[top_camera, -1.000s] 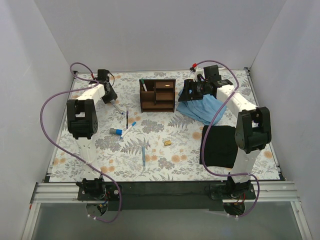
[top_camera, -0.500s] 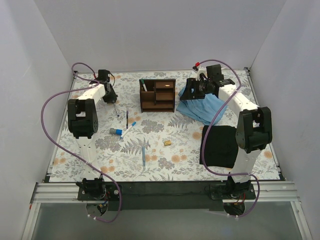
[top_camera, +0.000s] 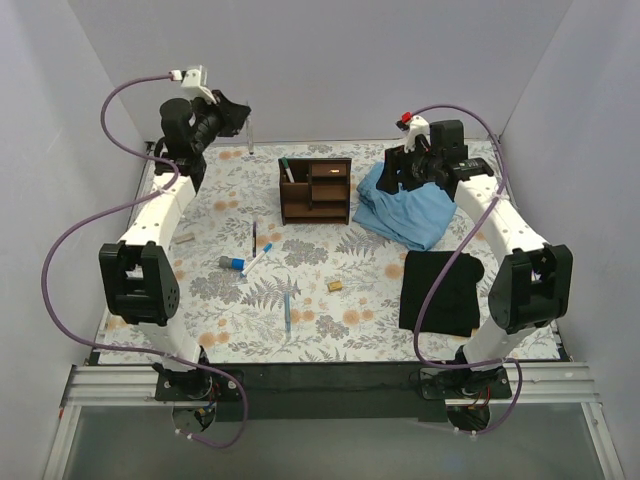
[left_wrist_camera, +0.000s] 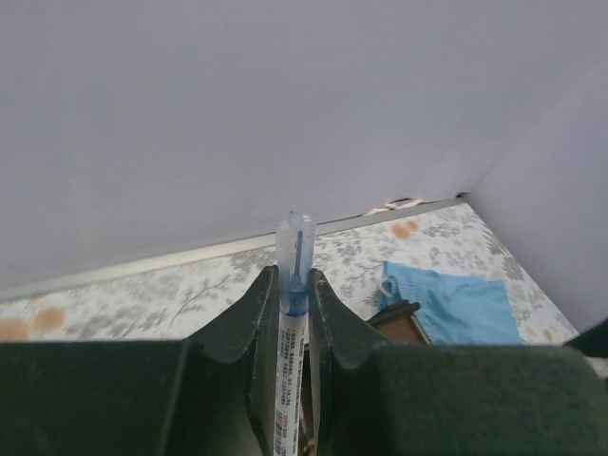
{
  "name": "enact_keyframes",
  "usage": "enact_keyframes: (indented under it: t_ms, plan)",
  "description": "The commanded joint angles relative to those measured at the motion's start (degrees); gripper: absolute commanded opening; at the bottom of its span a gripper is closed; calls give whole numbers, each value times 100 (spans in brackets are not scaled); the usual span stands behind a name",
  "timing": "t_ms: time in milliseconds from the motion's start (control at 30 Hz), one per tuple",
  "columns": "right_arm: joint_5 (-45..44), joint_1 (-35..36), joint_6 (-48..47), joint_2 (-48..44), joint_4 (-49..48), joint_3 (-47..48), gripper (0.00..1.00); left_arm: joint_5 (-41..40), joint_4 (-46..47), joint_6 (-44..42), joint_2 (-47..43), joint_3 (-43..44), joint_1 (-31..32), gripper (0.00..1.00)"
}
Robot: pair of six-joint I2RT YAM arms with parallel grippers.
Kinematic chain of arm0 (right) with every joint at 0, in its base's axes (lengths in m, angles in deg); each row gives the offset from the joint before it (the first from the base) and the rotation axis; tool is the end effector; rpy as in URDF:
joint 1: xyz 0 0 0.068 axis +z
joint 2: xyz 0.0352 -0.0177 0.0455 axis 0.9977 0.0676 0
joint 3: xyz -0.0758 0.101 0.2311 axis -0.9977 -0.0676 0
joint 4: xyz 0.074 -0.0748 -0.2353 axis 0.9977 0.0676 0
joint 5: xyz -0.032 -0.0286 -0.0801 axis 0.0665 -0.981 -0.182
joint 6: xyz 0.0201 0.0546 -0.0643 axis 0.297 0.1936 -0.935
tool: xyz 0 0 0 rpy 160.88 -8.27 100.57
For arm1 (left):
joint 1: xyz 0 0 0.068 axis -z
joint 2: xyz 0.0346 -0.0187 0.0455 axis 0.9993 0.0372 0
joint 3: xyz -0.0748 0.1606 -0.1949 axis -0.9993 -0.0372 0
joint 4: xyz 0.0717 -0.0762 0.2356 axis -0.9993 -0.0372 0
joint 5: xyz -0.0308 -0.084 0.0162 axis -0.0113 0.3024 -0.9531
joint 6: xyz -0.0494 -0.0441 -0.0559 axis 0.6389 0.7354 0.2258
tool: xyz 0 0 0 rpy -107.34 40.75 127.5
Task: Sort the stationery into containers
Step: Place the pen in the storage box.
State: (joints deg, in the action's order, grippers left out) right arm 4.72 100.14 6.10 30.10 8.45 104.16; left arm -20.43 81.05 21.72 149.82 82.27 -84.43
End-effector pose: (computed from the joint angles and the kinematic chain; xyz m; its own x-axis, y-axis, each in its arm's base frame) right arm 0.3917 0.1284 0.2958 -0.5468 -0.1509 -0.8236 -0.5395 0.8157 0.2087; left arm 0.4535 -0.0551 0.3708 -0.3914 -0.7655 -0.5107 0.1626 0.4888 -0.8571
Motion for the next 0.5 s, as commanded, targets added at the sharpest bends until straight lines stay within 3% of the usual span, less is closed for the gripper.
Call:
enact_keyframes:
  t_ms: [0, 200, 467]
  plan:
    - [-332, 92, -431, -258, -116, -130, 70, 891, 2157, -725, -100, -879, 499, 0]
    - [-428, 180, -502, -328, -195, -244, 70, 751, 3064, -1078, 207, -1057, 982, 0]
    - [-437, 189, -538, -443, -195, -455, 69, 478, 3469, -1218, 752, -1012, 1299, 0]
